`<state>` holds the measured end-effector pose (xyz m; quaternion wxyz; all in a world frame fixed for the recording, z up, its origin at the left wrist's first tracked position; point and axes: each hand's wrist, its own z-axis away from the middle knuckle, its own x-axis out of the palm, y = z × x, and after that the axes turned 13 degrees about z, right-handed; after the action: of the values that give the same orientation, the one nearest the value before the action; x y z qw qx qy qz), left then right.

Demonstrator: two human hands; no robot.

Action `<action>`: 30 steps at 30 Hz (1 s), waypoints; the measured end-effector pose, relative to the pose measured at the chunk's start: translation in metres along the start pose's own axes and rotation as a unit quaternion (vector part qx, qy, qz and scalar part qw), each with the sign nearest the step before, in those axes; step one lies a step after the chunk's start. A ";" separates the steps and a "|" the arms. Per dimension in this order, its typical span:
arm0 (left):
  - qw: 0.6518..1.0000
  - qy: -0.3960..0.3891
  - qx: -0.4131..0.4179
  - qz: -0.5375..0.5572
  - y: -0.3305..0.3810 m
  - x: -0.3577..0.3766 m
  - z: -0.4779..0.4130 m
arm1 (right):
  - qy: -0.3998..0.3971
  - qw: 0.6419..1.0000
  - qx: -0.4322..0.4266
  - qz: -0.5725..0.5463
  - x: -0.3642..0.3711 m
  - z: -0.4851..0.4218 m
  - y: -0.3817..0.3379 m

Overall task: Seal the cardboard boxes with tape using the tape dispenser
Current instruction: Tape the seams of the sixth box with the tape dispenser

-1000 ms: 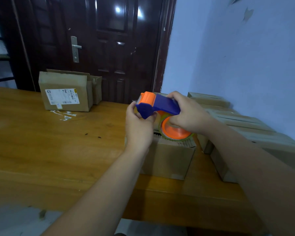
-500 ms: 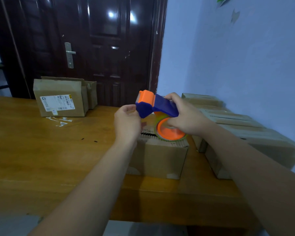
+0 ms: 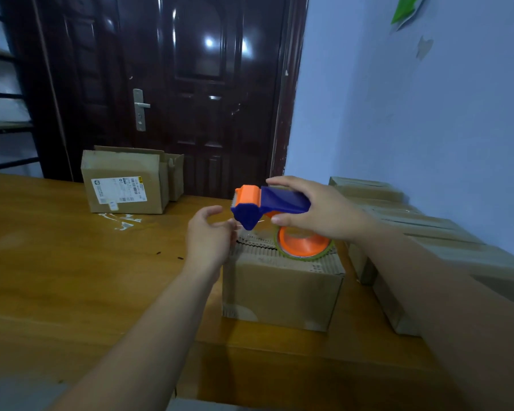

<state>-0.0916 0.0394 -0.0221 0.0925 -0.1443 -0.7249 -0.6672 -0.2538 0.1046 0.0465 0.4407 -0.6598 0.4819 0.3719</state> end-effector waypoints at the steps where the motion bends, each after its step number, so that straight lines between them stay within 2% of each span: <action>1: 1.000 0.003 -0.004 0.011 -0.001 -0.002 -0.001 | -0.001 1.000 -0.005 0.001 0.000 0.000 -0.001; 4: 1.000 0.010 -0.022 0.013 -0.007 -0.010 -0.006 | 0.001 0.999 0.002 -0.036 0.002 -0.001 0.000; 9: 0.988 0.039 -0.123 0.086 -0.015 -0.019 -0.012 | 0.064 0.985 0.027 -0.155 0.016 0.005 0.007; 12: 0.984 0.041 -0.124 0.122 -0.015 -0.018 -0.012 | 0.094 0.975 0.032 -0.197 0.029 0.010 0.007; 17: 0.991 0.066 -0.083 0.075 -0.020 -0.014 -0.014 | 0.143 0.974 0.040 -0.173 0.035 0.011 0.000; 20: 0.996 0.051 -0.071 0.036 -0.022 -0.014 -0.016 | 0.158 0.977 0.046 -0.133 0.029 0.007 -0.003; 24: 0.996 0.031 -0.088 0.007 -0.025 -0.016 -0.015 | 0.125 0.982 0.045 -0.136 0.025 0.004 -0.002; 30: 0.990 0.021 -0.131 0.048 -0.020 -0.019 -0.014 | 0.147 0.979 0.042 -0.133 0.033 0.008 0.000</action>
<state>-0.0813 0.0229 -0.0454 0.1198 -0.1758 -0.6217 -0.7538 -0.2457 0.1023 0.0131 0.4376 -0.7464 0.4647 0.1883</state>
